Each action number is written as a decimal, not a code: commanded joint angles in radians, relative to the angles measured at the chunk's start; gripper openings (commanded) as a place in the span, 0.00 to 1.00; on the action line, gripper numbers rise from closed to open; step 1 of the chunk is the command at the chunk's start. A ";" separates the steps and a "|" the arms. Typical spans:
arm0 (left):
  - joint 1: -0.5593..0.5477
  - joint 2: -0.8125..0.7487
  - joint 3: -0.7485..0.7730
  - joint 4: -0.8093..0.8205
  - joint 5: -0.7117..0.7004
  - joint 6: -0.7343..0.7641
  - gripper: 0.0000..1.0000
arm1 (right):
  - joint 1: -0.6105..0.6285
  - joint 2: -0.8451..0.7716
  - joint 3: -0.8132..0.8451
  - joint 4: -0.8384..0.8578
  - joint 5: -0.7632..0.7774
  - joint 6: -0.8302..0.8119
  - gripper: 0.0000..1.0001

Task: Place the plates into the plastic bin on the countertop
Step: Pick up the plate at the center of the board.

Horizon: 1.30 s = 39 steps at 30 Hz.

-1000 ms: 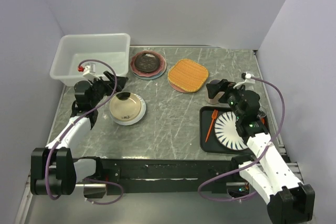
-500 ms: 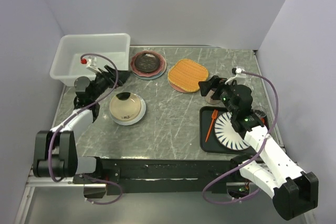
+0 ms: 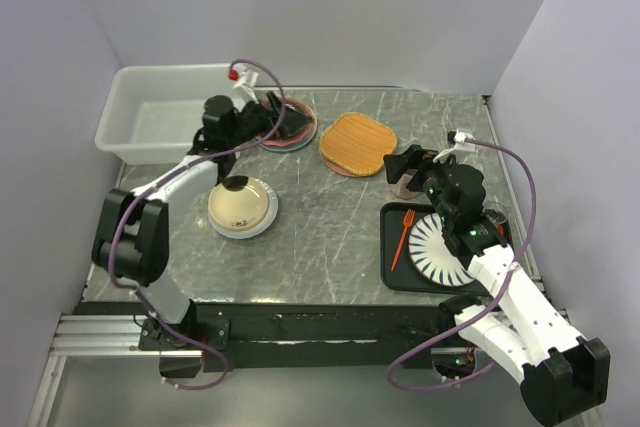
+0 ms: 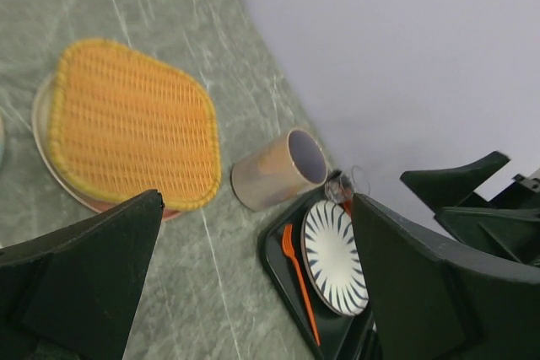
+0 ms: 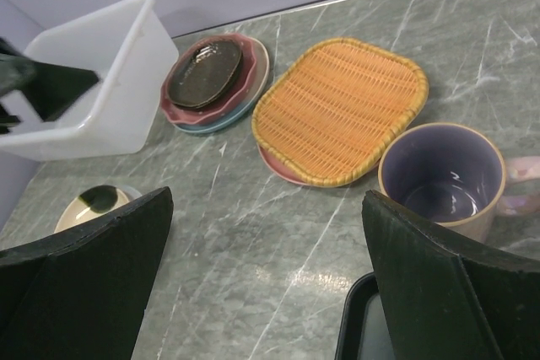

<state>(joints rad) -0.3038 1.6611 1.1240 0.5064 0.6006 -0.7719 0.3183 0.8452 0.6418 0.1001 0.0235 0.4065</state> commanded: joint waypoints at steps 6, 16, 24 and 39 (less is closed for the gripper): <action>-0.070 0.227 0.111 -0.046 -0.036 -0.073 0.99 | 0.007 -0.028 0.012 0.007 0.001 -0.006 1.00; -0.153 0.399 0.296 -0.233 -0.180 -0.084 0.99 | 0.007 -0.023 -0.002 0.006 0.018 -0.009 1.00; -0.158 0.479 0.376 -0.293 -0.217 -0.104 0.99 | 0.005 -0.012 0.002 -0.002 0.021 -0.014 1.00; -0.158 0.499 0.344 -0.246 -0.243 -0.142 0.99 | 0.007 -0.031 -0.017 -0.002 0.021 -0.008 1.00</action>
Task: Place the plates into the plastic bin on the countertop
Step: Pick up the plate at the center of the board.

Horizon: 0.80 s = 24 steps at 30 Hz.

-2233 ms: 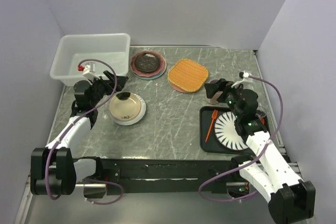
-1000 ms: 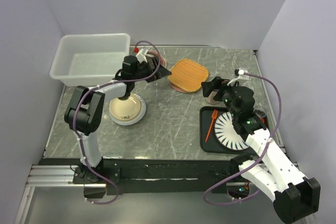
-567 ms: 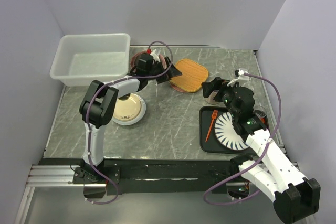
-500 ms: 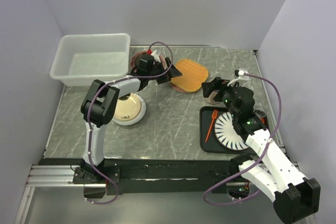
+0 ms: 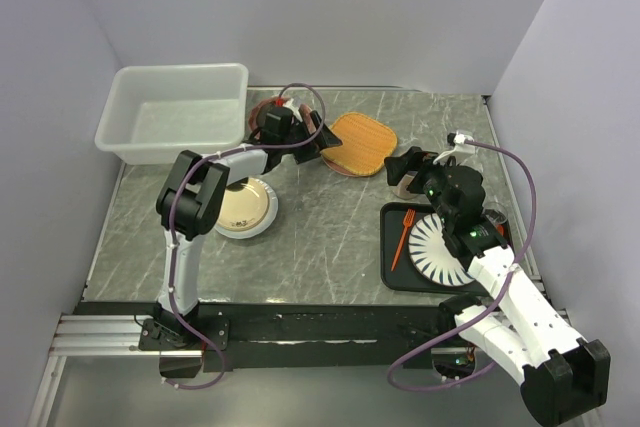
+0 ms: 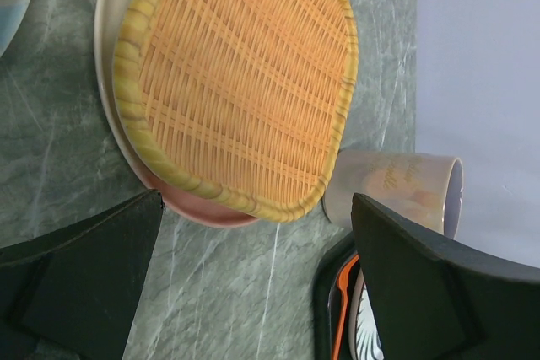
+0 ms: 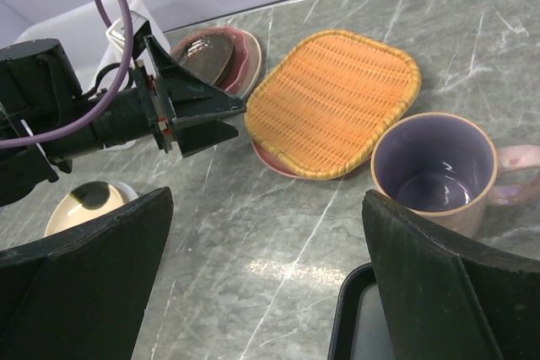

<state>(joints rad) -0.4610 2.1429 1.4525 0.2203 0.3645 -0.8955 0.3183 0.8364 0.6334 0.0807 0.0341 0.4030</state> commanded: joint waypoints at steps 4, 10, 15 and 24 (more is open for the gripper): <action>-0.001 0.028 0.020 0.054 -0.007 -0.025 0.98 | 0.007 -0.019 -0.012 0.025 0.004 -0.001 1.00; -0.004 0.057 0.046 0.054 -0.004 -0.034 0.98 | 0.005 -0.011 -0.009 0.024 0.003 -0.003 1.00; -0.008 0.075 0.054 0.077 0.000 -0.052 0.97 | 0.005 -0.010 -0.011 0.024 0.004 -0.004 1.00; -0.019 0.117 0.098 0.061 -0.004 -0.051 0.96 | 0.007 -0.003 -0.009 0.025 0.006 -0.006 1.00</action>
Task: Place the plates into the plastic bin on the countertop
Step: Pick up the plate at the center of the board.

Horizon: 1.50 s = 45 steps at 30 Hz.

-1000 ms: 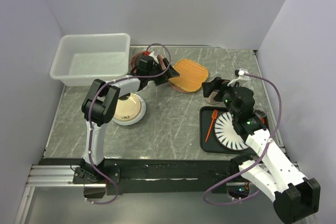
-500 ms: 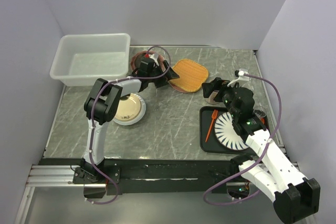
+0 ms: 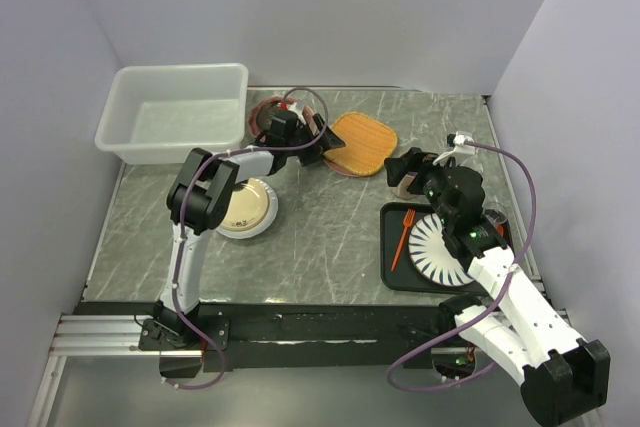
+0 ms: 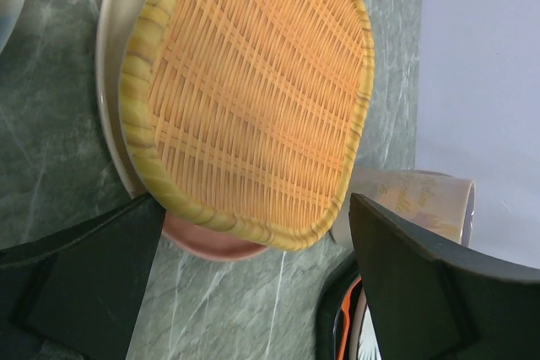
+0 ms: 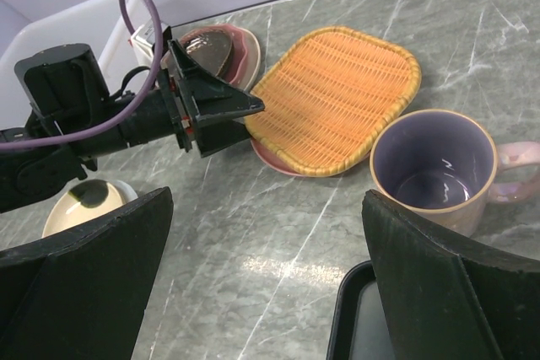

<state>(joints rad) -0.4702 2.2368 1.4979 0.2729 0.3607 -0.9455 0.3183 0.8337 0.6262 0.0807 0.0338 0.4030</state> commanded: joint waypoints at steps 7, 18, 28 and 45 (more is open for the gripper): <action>-0.024 0.049 0.070 -0.021 -0.040 -0.006 0.93 | 0.005 0.001 -0.005 0.025 0.003 -0.004 1.00; -0.047 0.053 0.025 0.002 -0.127 -0.073 0.79 | 0.005 0.008 -0.005 0.033 -0.005 -0.001 1.00; -0.082 0.089 0.027 -0.006 -0.193 -0.116 0.72 | 0.007 0.022 -0.008 0.044 -0.018 0.005 1.00; -0.093 0.104 -0.025 0.057 -0.210 -0.165 0.54 | 0.007 0.030 -0.010 0.051 -0.031 0.008 1.00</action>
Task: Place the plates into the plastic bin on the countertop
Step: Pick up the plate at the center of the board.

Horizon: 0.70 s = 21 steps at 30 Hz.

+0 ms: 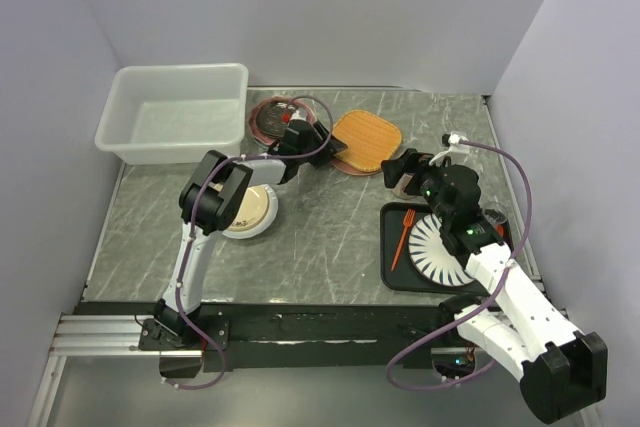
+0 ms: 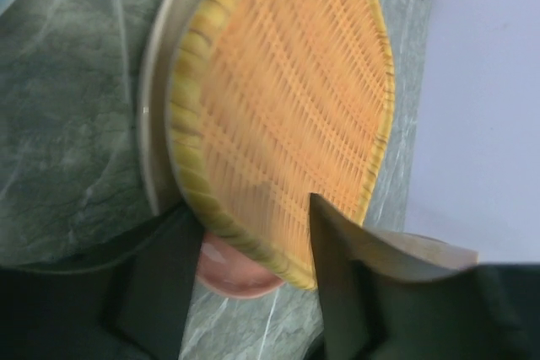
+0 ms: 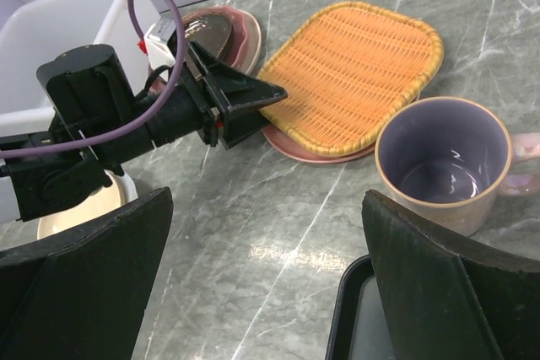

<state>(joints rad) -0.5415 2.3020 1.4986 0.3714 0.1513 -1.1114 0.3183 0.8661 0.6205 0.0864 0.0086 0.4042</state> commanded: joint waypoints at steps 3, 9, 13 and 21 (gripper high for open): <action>-0.020 0.043 -0.026 -0.040 0.011 0.001 0.36 | 0.005 -0.004 -0.007 0.047 -0.006 0.008 1.00; -0.017 0.043 -0.052 -0.012 0.024 -0.024 0.13 | 0.005 -0.007 -0.005 0.046 -0.006 0.010 1.00; -0.008 0.036 -0.077 0.015 0.030 -0.047 0.01 | 0.005 -0.009 -0.007 0.047 -0.006 0.008 1.00; 0.015 0.007 -0.113 0.067 0.042 -0.070 0.01 | 0.005 -0.004 -0.007 0.046 -0.006 0.008 1.00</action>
<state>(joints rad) -0.5331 2.3199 1.4330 0.4736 0.1867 -1.2411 0.3183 0.8661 0.6159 0.0891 0.0067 0.4076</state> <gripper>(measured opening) 0.200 0.998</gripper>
